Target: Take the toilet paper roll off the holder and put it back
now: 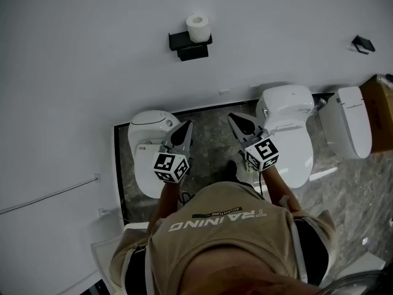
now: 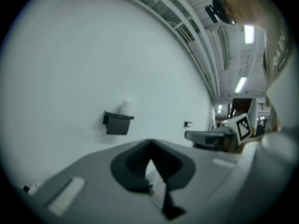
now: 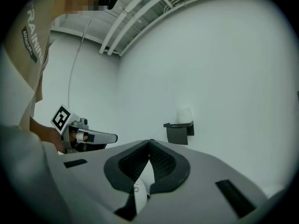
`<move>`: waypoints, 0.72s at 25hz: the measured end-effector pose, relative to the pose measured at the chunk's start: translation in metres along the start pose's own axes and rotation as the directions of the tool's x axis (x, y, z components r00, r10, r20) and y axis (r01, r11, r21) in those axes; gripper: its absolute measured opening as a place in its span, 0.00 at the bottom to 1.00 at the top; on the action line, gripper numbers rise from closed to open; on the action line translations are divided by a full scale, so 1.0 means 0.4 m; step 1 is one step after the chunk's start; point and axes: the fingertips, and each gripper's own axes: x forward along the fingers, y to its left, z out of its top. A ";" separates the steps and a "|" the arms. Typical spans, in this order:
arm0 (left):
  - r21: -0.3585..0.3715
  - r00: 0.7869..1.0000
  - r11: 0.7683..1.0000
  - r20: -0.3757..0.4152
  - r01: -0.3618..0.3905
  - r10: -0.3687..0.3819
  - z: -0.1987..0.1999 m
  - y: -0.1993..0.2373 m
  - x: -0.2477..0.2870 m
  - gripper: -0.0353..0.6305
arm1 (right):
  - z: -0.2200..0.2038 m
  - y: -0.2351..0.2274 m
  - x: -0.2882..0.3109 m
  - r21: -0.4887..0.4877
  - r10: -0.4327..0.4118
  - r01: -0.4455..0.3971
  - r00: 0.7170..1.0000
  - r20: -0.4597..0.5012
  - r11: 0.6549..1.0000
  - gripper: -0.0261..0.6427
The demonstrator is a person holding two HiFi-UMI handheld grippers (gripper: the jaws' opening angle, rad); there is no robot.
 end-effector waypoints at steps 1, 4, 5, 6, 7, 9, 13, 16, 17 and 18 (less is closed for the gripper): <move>0.008 1.000 1.000 0.003 0.009 -0.009 0.000 -0.004 -0.017 0.05 | 0.000 0.014 -0.007 0.011 -0.014 0.014 1.000 0.004 1.000 0.06; 0.033 0.999 0.999 -0.007 0.038 -0.038 -0.013 -0.017 -0.085 0.05 | -0.019 0.064 -0.037 0.071 -0.063 0.062 0.998 0.014 0.996 0.06; 0.038 0.999 0.998 -0.013 0.046 -0.046 -0.022 -0.021 -0.110 0.05 | -0.030 0.084 -0.052 0.085 -0.081 0.080 0.997 0.011 0.993 0.06; 0.041 0.998 0.998 -0.020 0.053 -0.052 -0.034 -0.025 -0.134 0.05 | -0.040 0.103 -0.069 0.091 -0.098 0.097 0.995 0.006 0.991 0.06; 0.042 0.998 0.997 -0.025 0.058 -0.057 -0.046 -0.029 -0.154 0.05 | -0.047 0.121 -0.085 0.090 -0.115 0.114 0.993 0.000 0.989 0.06; 0.043 0.997 0.997 -0.035 0.067 -0.065 -0.071 -0.037 -0.185 0.05 | -0.055 0.154 -0.120 0.091 -0.142 0.142 0.990 -0.008 0.986 0.06; 0.042 0.996 0.995 -0.036 0.086 -0.084 -0.087 -0.056 -0.219 0.05 | -0.052 0.212 -0.180 0.070 -0.172 0.173 0.985 -0.017 0.983 0.06; 0.040 0.994 0.993 -0.006 0.110 -0.109 -0.074 -0.096 -0.239 0.05 | -0.045 0.227 -0.223 0.055 -0.191 0.191 0.981 -0.019 0.980 0.06; 0.040 0.993 0.992 0.001 0.116 -0.116 -0.073 -0.110 -0.246 0.05 | -0.044 0.229 -0.233 0.052 -0.194 0.194 0.981 -0.019 0.980 0.06; 0.039 0.993 0.992 0.005 0.120 -0.121 -0.074 -0.122 -0.253 0.05 | -0.043 0.231 -0.241 0.049 -0.194 0.195 0.981 -0.019 0.980 0.06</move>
